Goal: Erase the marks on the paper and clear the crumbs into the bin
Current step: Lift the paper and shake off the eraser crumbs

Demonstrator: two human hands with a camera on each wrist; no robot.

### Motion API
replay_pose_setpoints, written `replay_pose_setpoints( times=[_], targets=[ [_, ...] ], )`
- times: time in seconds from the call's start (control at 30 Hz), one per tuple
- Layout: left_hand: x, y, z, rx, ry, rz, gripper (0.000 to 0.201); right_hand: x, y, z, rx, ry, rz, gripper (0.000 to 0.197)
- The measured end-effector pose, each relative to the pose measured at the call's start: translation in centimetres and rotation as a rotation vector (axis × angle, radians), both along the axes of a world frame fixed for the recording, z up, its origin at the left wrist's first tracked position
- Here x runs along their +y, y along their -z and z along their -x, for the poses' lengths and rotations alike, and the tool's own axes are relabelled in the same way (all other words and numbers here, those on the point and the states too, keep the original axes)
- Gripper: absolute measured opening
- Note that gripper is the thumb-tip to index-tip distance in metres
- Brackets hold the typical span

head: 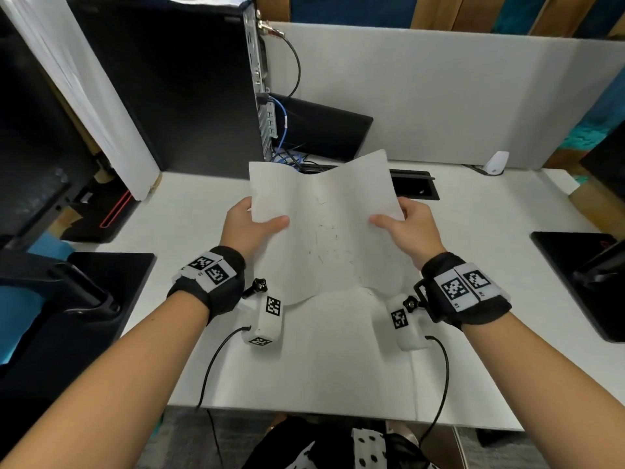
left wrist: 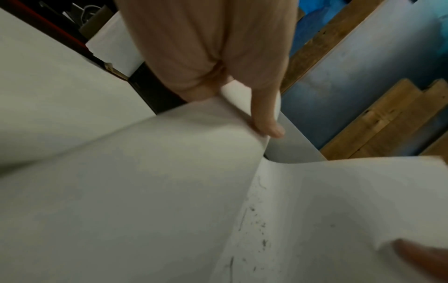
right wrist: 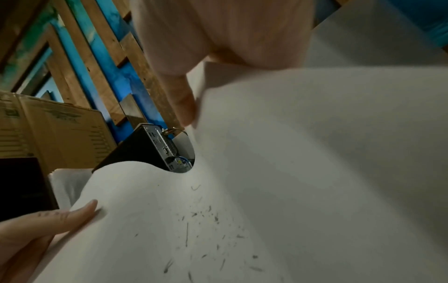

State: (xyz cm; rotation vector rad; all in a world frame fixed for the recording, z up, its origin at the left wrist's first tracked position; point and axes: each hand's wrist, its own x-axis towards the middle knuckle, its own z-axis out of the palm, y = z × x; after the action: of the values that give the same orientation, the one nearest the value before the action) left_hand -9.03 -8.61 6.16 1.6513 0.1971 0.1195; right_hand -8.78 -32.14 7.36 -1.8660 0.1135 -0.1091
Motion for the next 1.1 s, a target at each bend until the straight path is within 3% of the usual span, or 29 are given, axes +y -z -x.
replay_pose_setpoints(
  times=[0.37,0.67,0.93,1.03,1.1],
  targets=[
    [0.0,0.4,1.9,-0.051,-0.157,0.152,0.019,-0.9,1.1,2.6,-0.178,0.06,-0.127,0.033],
    [-0.1,1.5,2.7,-0.015,-0.208,0.045,0.025,-1.5,2.5,3.3,-0.102,0.102,-0.156,0.024],
    [-0.8,1.5,3.1,0.018,-0.197,-0.038,0.033,-1.8,2.9,2.7,-0.11,0.115,-0.039,0.018],
    [-0.2,1.3,2.6,0.013,-0.34,-0.032,0.041,-2.7,2.6,1.7,-0.159,0.261,-0.02,0.007],
    [0.2,0.5,2.1,0.006,-0.404,-0.057,0.044,-3.2,2.1,1.0,-0.192,0.328,-0.054,0.015]
  ],
)
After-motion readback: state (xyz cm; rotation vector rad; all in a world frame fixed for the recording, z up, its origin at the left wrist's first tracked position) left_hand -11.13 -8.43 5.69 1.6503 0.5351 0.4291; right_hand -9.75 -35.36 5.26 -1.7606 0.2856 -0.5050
